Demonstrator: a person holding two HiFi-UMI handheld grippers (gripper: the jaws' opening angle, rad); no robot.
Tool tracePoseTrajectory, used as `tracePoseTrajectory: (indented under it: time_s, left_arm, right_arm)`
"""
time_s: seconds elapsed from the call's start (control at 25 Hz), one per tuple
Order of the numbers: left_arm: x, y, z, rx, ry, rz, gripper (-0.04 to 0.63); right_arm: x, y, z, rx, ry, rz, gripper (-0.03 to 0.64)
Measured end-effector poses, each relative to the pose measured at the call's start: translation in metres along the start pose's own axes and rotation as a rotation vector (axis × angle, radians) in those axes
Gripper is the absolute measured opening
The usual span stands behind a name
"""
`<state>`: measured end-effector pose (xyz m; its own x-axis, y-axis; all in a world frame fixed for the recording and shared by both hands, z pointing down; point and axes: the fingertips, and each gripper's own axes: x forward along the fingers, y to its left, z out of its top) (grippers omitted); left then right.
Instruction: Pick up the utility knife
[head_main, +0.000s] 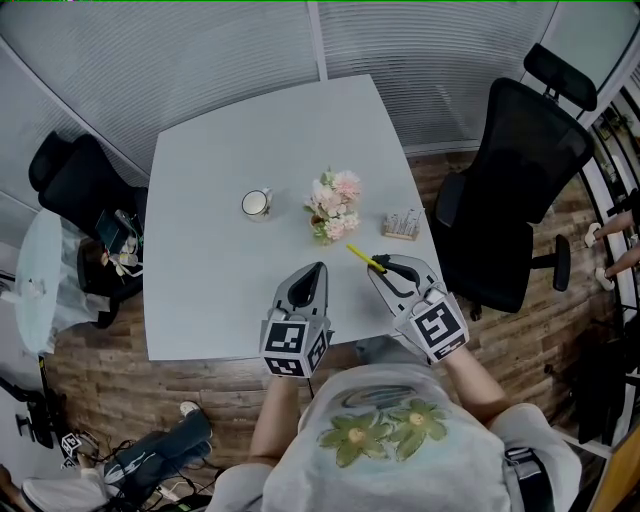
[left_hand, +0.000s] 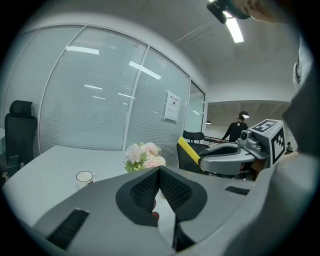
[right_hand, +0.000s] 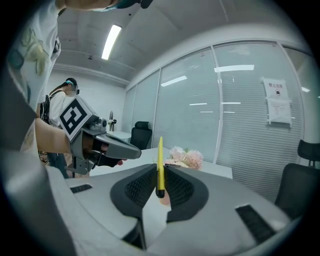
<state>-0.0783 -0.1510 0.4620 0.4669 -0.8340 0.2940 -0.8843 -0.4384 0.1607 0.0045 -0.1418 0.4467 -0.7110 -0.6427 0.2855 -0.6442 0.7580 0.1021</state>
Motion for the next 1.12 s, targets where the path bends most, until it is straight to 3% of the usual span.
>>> tracePoseTrajectory:
  time_s: [0.48,1.12]
  left_arm:
    - [0.003,-0.004,0.004,0.004,-0.004,-0.016,0.011]
    - [0.004,-0.01,0.005,0.006,-0.005,-0.024,0.011]
  right_arm:
    - [-0.006,-0.003,0.023,-0.012,-0.064,-0.022,0.054]
    - [-0.01,-0.002,0.027,-0.009,-0.077,-0.015,0.053]
